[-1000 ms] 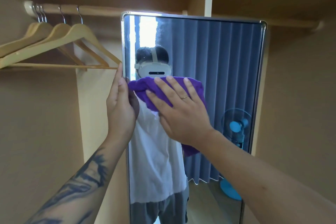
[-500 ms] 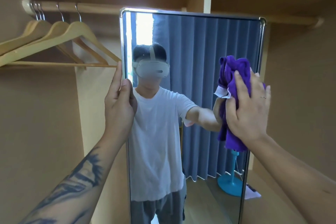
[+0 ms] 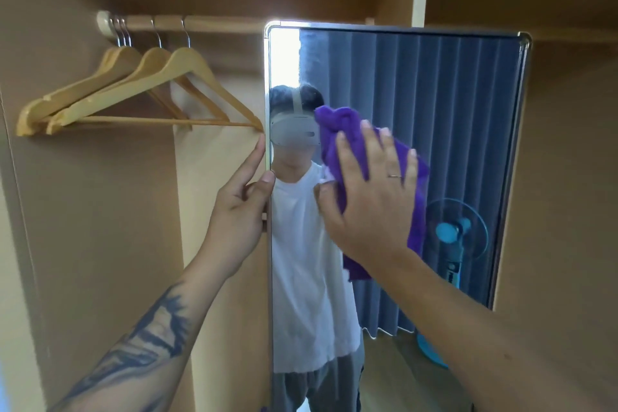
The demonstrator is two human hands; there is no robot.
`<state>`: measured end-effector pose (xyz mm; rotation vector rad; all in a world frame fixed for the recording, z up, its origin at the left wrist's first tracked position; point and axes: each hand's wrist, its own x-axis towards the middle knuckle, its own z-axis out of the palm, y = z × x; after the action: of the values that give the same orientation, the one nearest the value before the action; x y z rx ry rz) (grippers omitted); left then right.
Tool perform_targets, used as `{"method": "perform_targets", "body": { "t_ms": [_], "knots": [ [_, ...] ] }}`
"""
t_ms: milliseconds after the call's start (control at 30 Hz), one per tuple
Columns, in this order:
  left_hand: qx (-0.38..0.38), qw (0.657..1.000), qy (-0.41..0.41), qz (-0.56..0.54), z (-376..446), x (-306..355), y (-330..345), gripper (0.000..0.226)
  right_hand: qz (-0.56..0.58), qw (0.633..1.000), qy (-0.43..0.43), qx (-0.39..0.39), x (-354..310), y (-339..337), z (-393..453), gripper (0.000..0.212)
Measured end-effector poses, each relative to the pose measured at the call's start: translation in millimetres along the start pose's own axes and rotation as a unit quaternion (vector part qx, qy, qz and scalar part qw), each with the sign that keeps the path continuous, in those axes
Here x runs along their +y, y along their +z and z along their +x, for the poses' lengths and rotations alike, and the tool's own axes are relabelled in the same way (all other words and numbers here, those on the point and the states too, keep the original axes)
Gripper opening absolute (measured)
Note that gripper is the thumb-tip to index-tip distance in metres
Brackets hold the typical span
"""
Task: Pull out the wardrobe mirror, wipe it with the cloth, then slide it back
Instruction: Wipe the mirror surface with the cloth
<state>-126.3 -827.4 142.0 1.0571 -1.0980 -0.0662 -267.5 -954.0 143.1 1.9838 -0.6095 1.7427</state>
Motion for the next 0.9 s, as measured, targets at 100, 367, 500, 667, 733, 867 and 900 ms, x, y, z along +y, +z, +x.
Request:
{"method": "perform_targets", "body": {
  "t_ms": [100,367,500,667,733,867,900],
  "knots": [
    [-0.017,1.000,0.022,0.014,0.5,-4.4,-3.2,0.048,0.009,0.997,-0.081,-0.015,-18.8,8.6,-9.4,0.064],
    [0.037,0.999,0.013,0.004,-1.8,-9.4,3.2,0.046,-0.021,0.965,-0.259,-0.031,51.2,2.7,-24.7,0.055],
    [0.054,0.998,0.011,-0.011,-3.4,-11.9,5.1,0.043,-0.033,0.978,-0.203,-0.035,103.9,-15.8,-35.2,0.058],
    [0.067,0.997,0.028,-0.004,-4.4,-16.9,7.3,0.039,-0.038,0.997,-0.059,0.008,149.6,-34.4,-38.9,0.050],
    [0.073,0.997,0.038,0.007,-6.2,-19.5,9.8,0.039,-0.029,0.999,-0.002,0.031,150.9,-34.8,-38.8,0.046],
    [0.067,0.995,0.072,0.021,-11.1,-20.0,11.5,0.043,-0.002,0.996,0.046,0.078,122.5,-22.8,-32.5,0.040],
    [0.065,0.995,0.076,0.023,-11.5,-19.1,11.1,0.043,0.001,0.995,0.053,0.089,112.5,-19.7,-28.3,0.040]
  ]
}}
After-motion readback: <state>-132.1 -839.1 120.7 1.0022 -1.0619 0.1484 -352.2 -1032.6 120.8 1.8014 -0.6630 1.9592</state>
